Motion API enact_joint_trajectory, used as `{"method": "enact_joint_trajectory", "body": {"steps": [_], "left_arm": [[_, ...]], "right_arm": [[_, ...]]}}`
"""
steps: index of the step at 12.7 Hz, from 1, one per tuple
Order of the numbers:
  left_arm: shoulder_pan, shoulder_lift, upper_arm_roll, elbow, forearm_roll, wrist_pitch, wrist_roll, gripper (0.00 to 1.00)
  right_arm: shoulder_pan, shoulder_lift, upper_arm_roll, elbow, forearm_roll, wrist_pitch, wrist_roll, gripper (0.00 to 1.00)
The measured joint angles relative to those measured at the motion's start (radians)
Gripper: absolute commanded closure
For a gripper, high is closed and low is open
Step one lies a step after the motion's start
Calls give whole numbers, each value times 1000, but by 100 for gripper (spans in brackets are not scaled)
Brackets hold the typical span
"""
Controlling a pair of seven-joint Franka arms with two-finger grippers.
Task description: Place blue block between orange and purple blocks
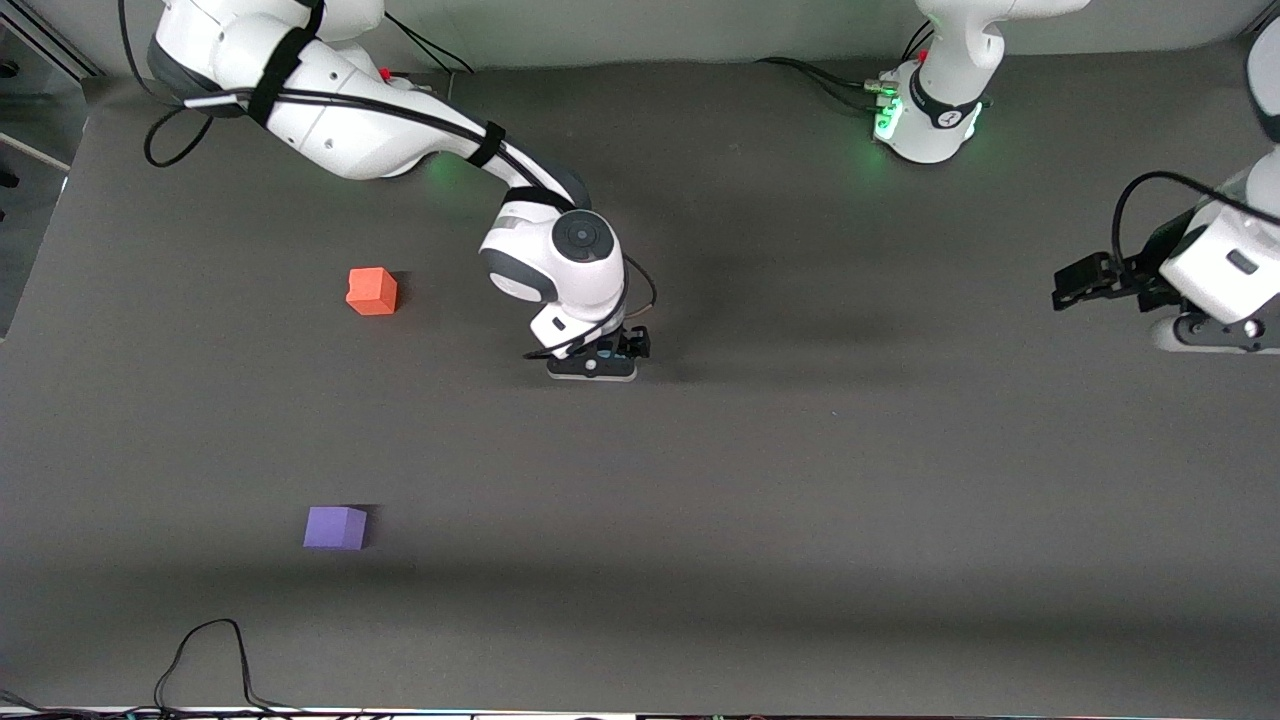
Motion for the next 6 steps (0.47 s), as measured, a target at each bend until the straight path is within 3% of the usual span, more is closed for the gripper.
{"method": "enact_joint_trajectory", "body": {"steps": [1, 3, 4, 6], "left_arm": [[0, -1, 0, 17, 1, -16, 0, 0], [0, -1, 0, 40, 1, -43, 0, 0], [0, -1, -1, 47, 2, -47, 0, 0], [-4, -1, -3, 54, 20, -48, 0, 0]], "right_arm": [[2, 4, 1, -12, -2, 12, 9, 3], [12, 4, 4, -28, -8, 13, 31, 62], [15, 4, 5, -37, -19, 13, 39, 78], [12, 3, 5, -50, -28, 13, 42, 79]]}}
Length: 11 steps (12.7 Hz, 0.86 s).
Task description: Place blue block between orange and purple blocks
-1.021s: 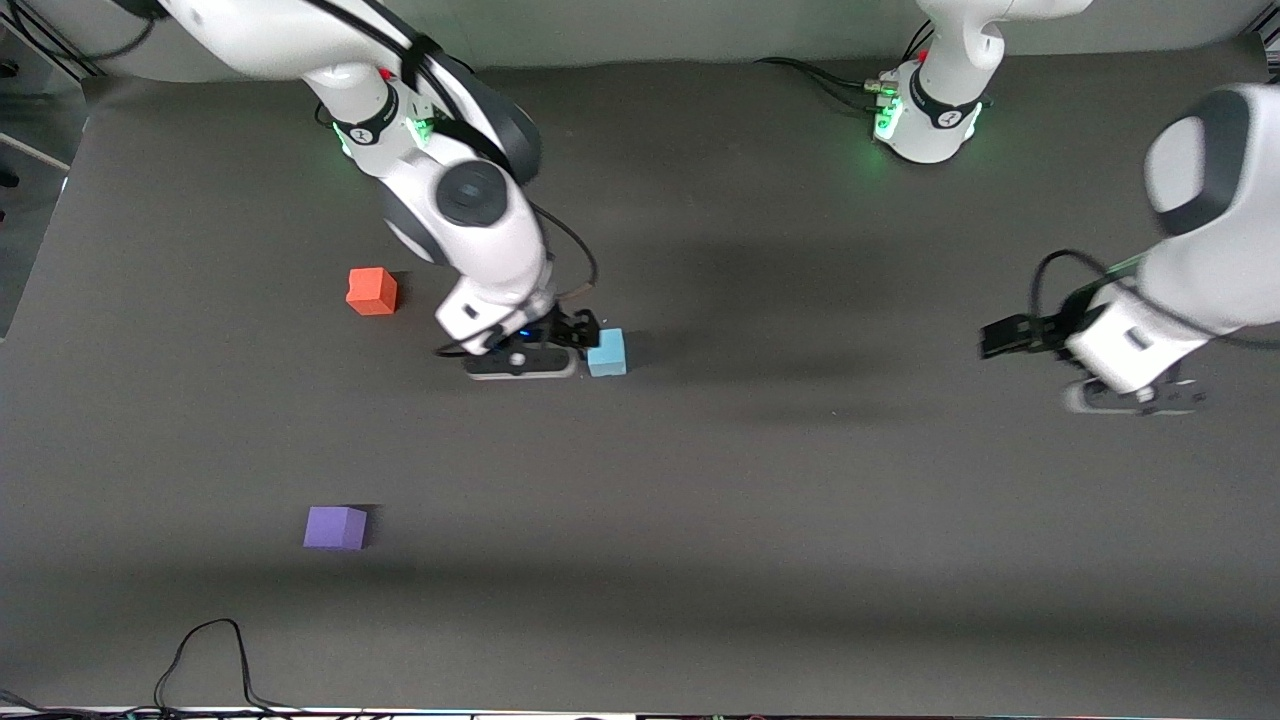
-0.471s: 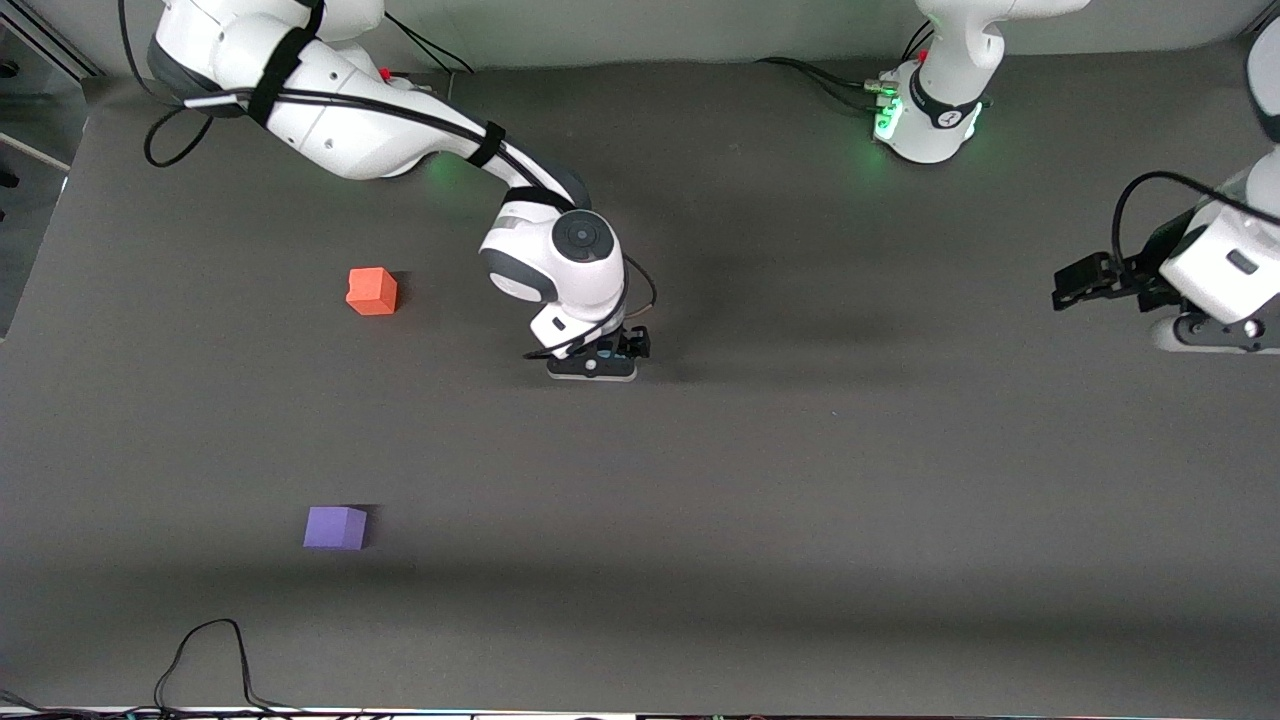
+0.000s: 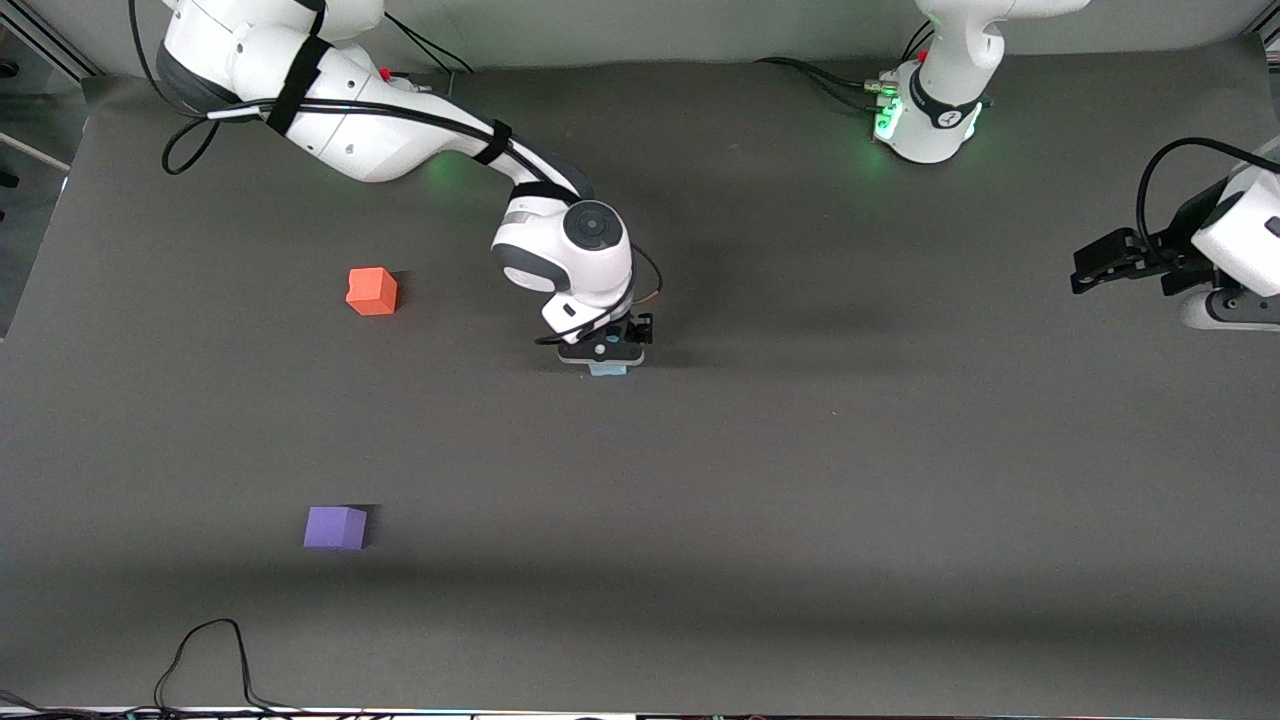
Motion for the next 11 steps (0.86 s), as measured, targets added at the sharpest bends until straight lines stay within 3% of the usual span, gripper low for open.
{"method": "enact_joint_trajectory", "body": {"steps": [4, 6, 8, 11], "left_arm": [[-28, 0, 14, 1, 10, -4, 0, 0], [-29, 0, 19, 5, 10, -11, 0, 0], [-29, -2, 25, 12, 11, -26, 2, 0], [-28, -17, 27, 12, 11, -46, 27, 0]], "right_arm": [[-43, -65, 14, 8, 30, -45, -15, 79], [-80, -171, 3, 24, 238, -90, -193, 79], [-92, -347, -113, 33, 496, -164, -463, 79], [-97, -553, -374, 21, 709, -297, -830, 77]]}}
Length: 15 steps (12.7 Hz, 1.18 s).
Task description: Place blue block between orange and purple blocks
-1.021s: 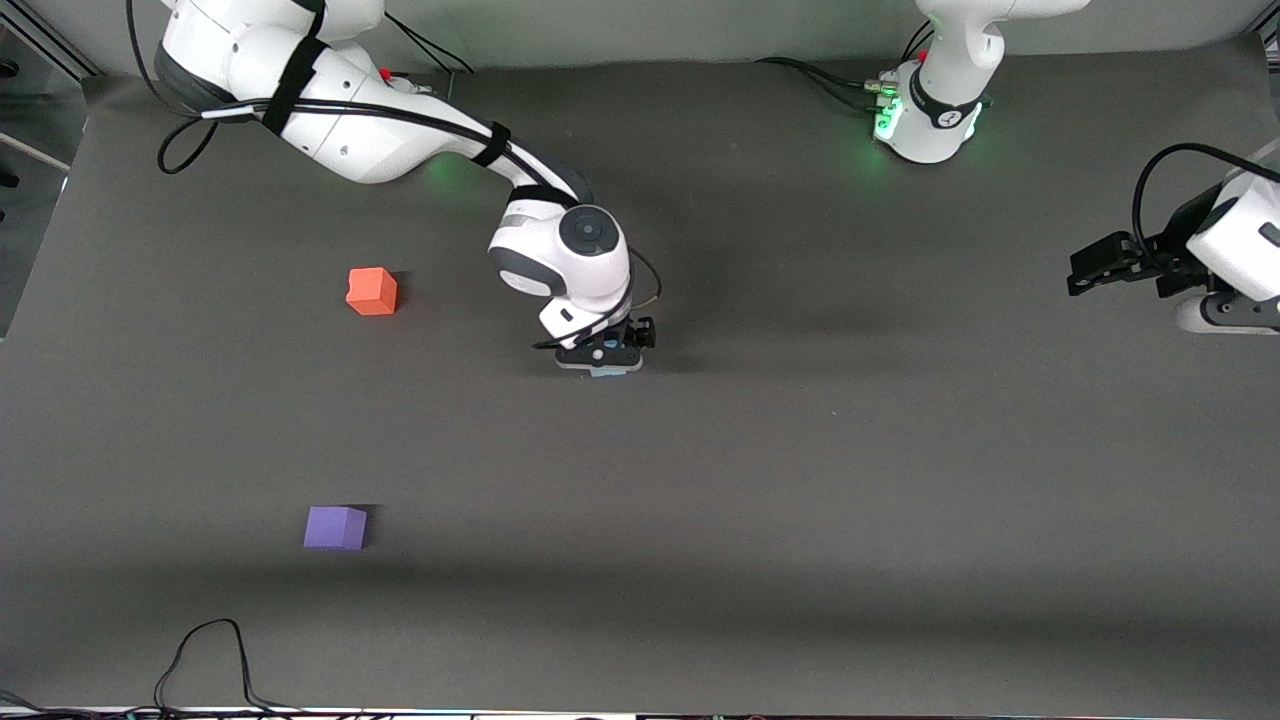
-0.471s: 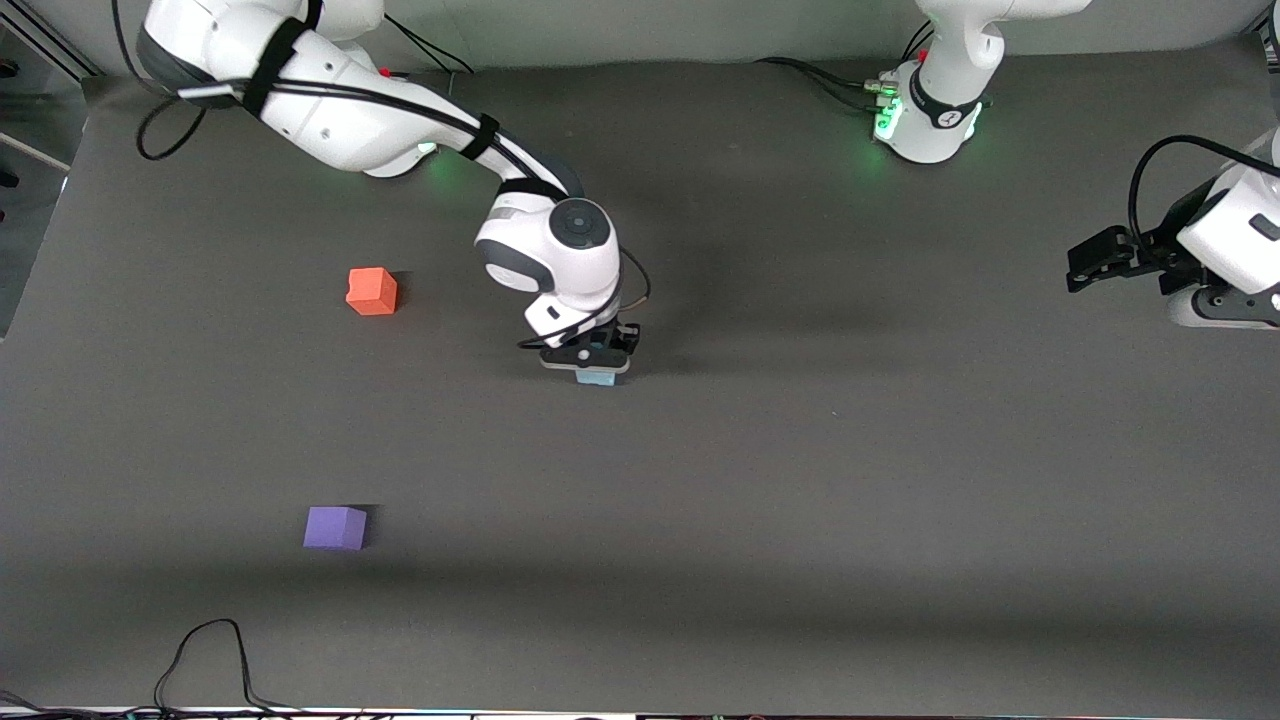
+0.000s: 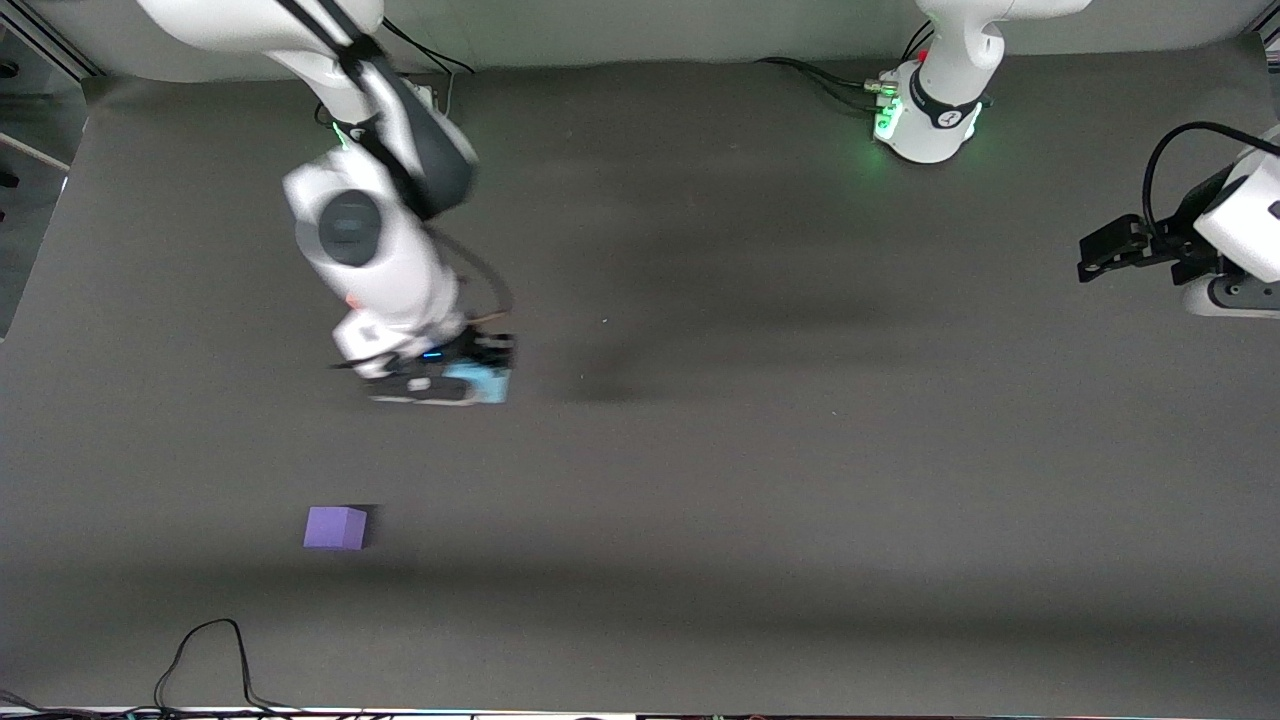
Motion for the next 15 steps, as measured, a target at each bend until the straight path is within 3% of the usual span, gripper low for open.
{"method": "enact_joint_trajectory", "body": {"steps": [2, 5, 7, 9, 13, 15], "left_arm": [[0, -6, 0, 0, 1, -4, 9, 0], [0, -6, 0, 0, 2, -4, 11, 0], [0, -6, 0, 0, 2, -5, 11, 0], [0, -6, 0, -1, 7, -5, 11, 0], [-1, -6, 0, -2, 31, -5, 12, 0], [-1, -6, 0, -2, 30, -4, 12, 0]], "right_arm": [[-6, -61, -162, -46, 49, -24, -194, 76], [-7, -80, -308, -216, 60, 112, -376, 73], [-7, -61, -335, -341, 61, 266, -412, 72], [1, -16, -334, -400, 61, 380, -412, 72], [6, 95, -334, -408, 61, 492, -412, 72], [6, 124, -334, -408, 61, 512, -412, 67]]}}
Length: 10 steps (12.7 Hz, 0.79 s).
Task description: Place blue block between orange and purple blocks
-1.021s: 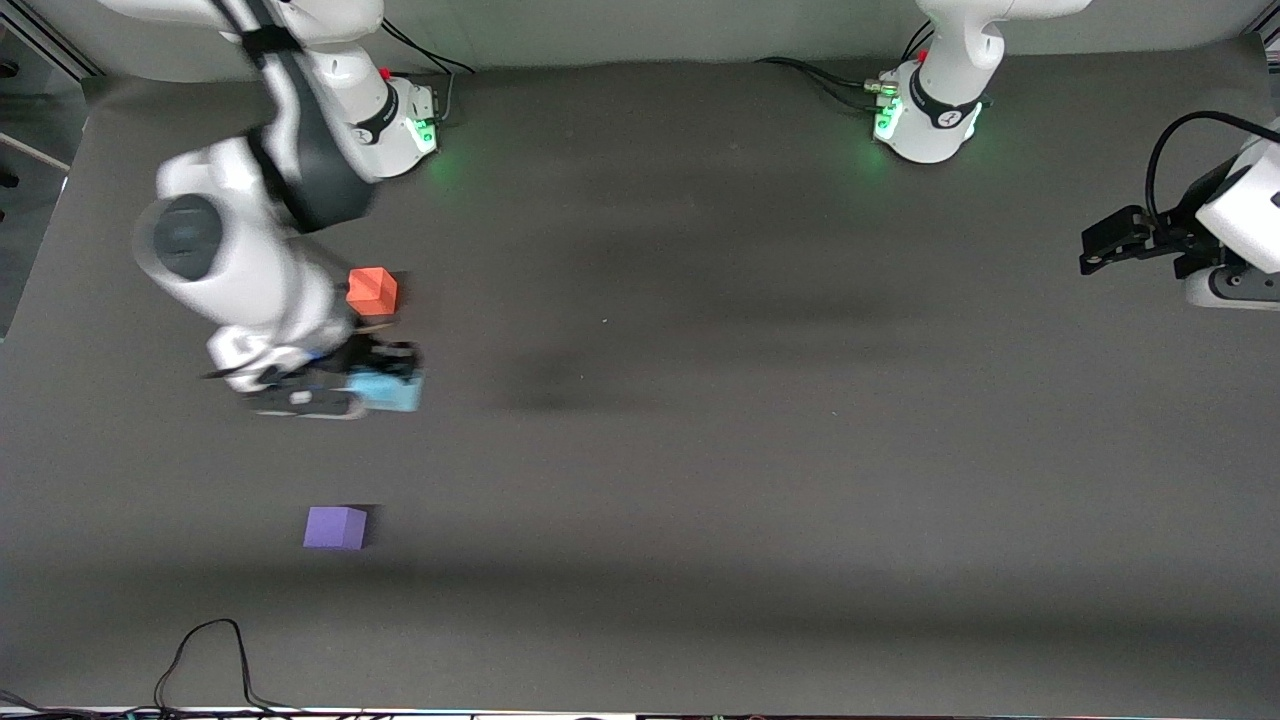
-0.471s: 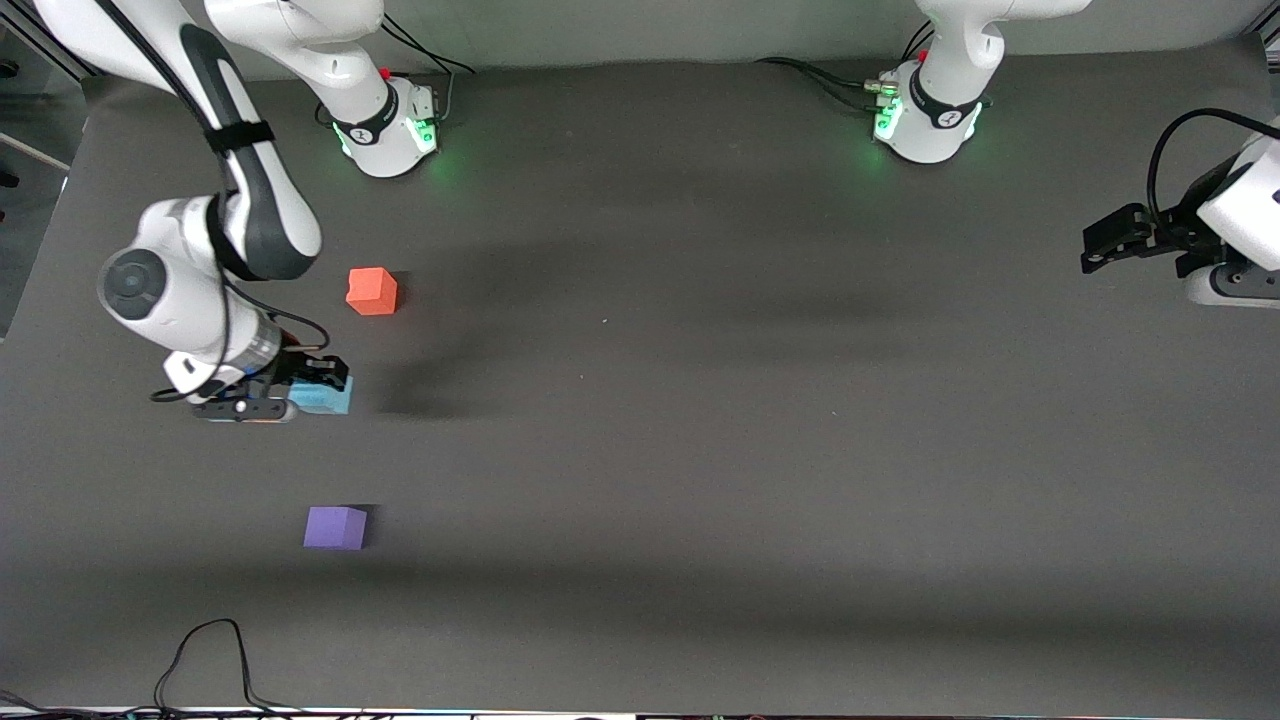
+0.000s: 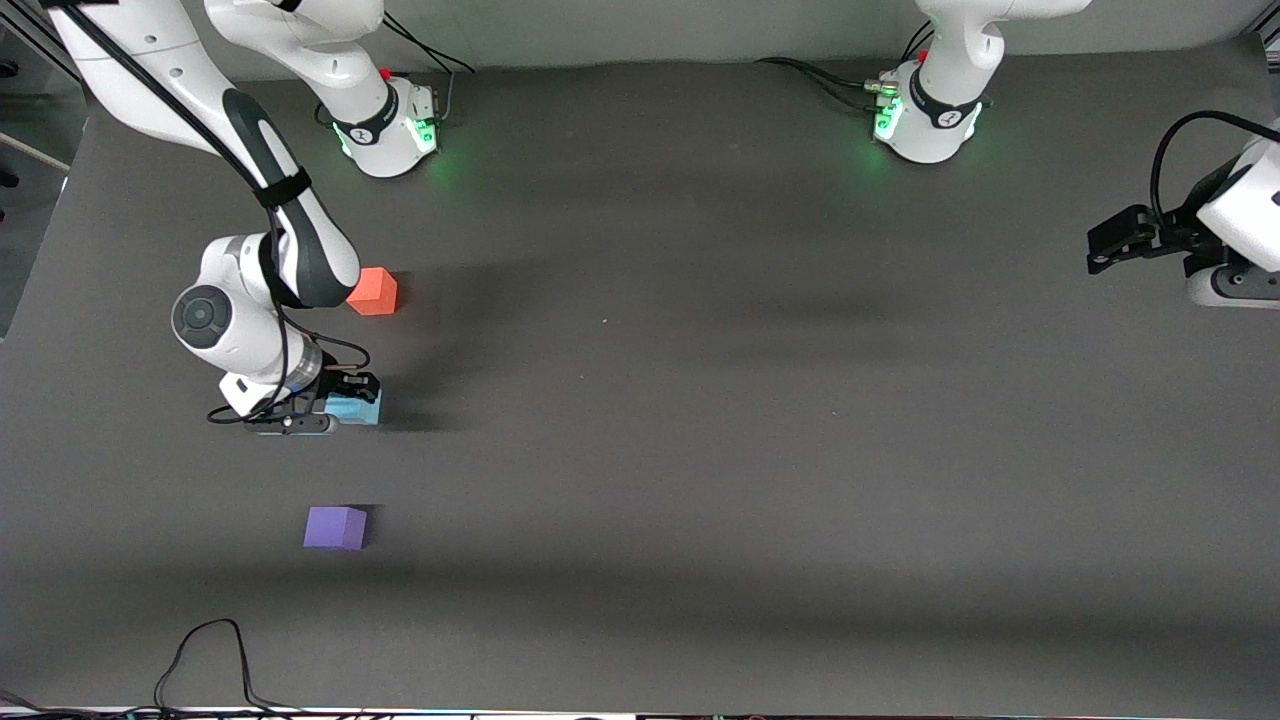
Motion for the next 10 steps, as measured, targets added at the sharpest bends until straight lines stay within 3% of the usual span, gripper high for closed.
{"method": "enact_joint_trajectory", "body": {"steps": [1, 2, 3, 7, 10], "left_arm": [[0, 0, 0, 0, 0, 0, 0, 0], [0, 0, 0, 0, -1, 1, 0, 0], [0, 0, 0, 0, -1, 1, 0, 0], [0, 0, 0, -1, -9, 2, 0, 0], [0, 0, 0, -1, -11, 3, 0, 0]], "right_arm": [[0, 12, 0, -1, 0, 16, 0, 56], [0, 24, 0, -2, 0, 32, 0, 22], [0, 34, 0, -3, 0, 43, 0, 0], [0, 28, -1, 4, 0, 56, 0, 0], [-9, -108, -5, 35, 1, -35, 0, 0]]}}
